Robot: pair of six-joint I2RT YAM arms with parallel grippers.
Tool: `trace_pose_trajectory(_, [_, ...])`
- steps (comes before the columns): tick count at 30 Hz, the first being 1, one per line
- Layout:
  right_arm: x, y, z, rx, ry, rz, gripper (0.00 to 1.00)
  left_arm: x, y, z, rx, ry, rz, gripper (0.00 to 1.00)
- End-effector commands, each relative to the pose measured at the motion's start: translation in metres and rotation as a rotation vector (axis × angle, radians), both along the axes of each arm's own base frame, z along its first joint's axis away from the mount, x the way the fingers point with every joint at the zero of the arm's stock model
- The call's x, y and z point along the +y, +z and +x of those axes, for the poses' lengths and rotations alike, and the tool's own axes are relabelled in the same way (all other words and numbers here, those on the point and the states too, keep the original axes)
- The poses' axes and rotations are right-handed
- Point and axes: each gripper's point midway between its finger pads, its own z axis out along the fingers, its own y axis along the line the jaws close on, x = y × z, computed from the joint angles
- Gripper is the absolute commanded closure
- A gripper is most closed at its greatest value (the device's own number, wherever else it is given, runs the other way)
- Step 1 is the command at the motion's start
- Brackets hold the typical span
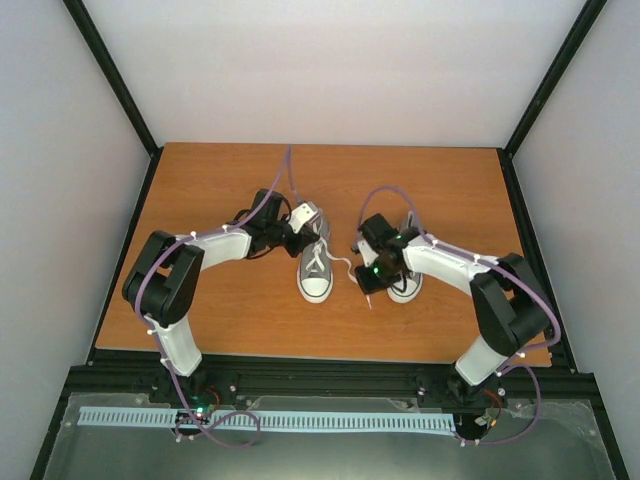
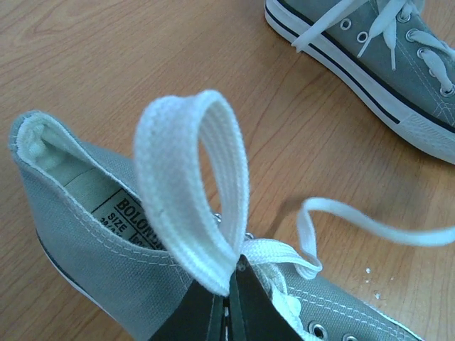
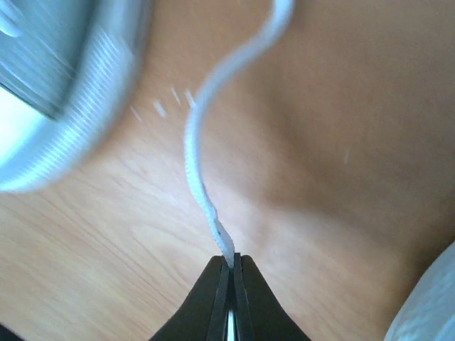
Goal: Tie the shoes
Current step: Wrap the shoelace around the shoelace.
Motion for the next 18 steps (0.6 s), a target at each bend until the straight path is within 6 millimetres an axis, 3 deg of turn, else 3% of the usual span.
trace_pose_trajectory(1, [0.045, 0.089, 0.071, -0.227, -0.006, 0.356, 0.97, 0.000, 0.017, 0.003, -0.022, -0.024, -0.035, 0.99])
trace_pose_trajectory(5, [0.073, 0.146, 0.135, -0.361, 0.016, 0.588, 0.97, 0.001, 0.016, 0.000, -0.041, -0.037, -0.036, 0.99])
trace_pose_trajectory(8, [0.093, 0.163, 0.179, -0.394, 0.004, 0.683, 0.97, 0.001, 0.020, -0.002, -0.053, -0.043, -0.044, 0.99])
trace_pose_trajectory(13, [0.132, 0.161, 0.221, -0.308, -0.031, 0.804, 0.97, 0.002, 0.022, -0.003, -0.074, -0.042, -0.044, 0.99])
trace_pose_trajectory(18, [0.169, 0.143, 0.222, -0.239, -0.012, 0.826, 0.97, 0.002, 0.025, -0.004, -0.074, -0.045, -0.050, 0.99])
